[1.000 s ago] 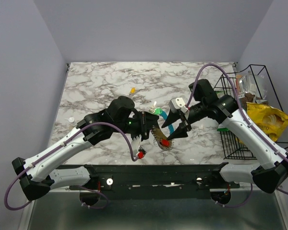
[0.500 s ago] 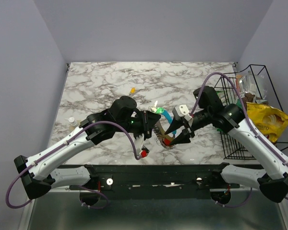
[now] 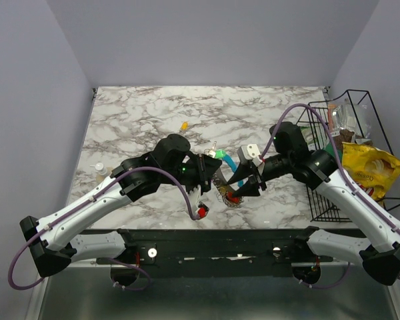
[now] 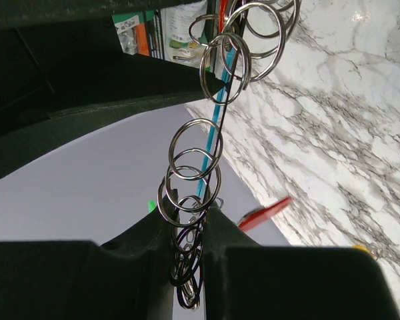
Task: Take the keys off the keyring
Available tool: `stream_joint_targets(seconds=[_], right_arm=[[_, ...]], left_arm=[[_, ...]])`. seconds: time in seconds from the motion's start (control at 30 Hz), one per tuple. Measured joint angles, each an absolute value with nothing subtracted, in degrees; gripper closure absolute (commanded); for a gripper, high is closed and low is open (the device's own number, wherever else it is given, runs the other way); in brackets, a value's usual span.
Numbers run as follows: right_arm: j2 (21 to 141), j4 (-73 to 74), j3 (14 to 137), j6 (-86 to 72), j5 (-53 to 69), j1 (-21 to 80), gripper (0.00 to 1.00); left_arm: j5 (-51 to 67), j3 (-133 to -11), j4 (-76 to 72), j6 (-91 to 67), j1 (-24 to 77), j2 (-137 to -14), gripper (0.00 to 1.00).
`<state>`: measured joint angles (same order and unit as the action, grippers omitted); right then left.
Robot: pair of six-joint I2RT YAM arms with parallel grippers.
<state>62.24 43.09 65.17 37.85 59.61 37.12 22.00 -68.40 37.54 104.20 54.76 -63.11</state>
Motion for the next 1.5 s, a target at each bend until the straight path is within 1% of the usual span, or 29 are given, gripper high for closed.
stream_joint_targets(seconds=[0.27,0.5,0.7,0.9,1.13,1.27,1.37,1.4,1.5], right_arm=[[62.3,40.3,64.9,35.7,60.7,37.1,0.54],[60.3,40.2,62.2,36.1,61.5,37.1,0.49],[59.3,39.4,61.1,35.3,61.6,37.1,0.49],[59.2,35.6,59.5,31.5,60.6,37.2,0.56],[59.2,32.8,58.7,29.3,59.8,37.6,0.57],[58.9,31.7,57.9,28.7,59.2,38.2,0.55],[58.8,30.8,57.1,28.1,58.5,38.9,0.57],[58.8,30.4,56.9,27.9,58.1,39.1,0.58],[58.8,29.1,56.3,26.9,57.1,39.4,0.66]], left_arm=[[21.9,-68.3,37.1,101.6,54.8,-63.1,1.00],[21.3,-68.3,37.4,99.8,54.8,-63.1,1.00],[21.1,-68.2,37.4,99.4,54.8,-63.1,1.00],[20.4,-68.0,37.4,99.1,54.8,-63.1,1.00],[19.9,-67.9,37.7,98.5,54.8,-63.1,1.00],[19.8,-67.9,38.2,98.3,54.8,-63.2,1.00],[19.6,-67.9,38.7,98.0,54.8,-63.5,1.00],[19.5,-67.9,38.9,98.0,54.8,-63.5,1.00],[19.0,-67.9,39.2,97.8,54.8,-63.7,1.00]])
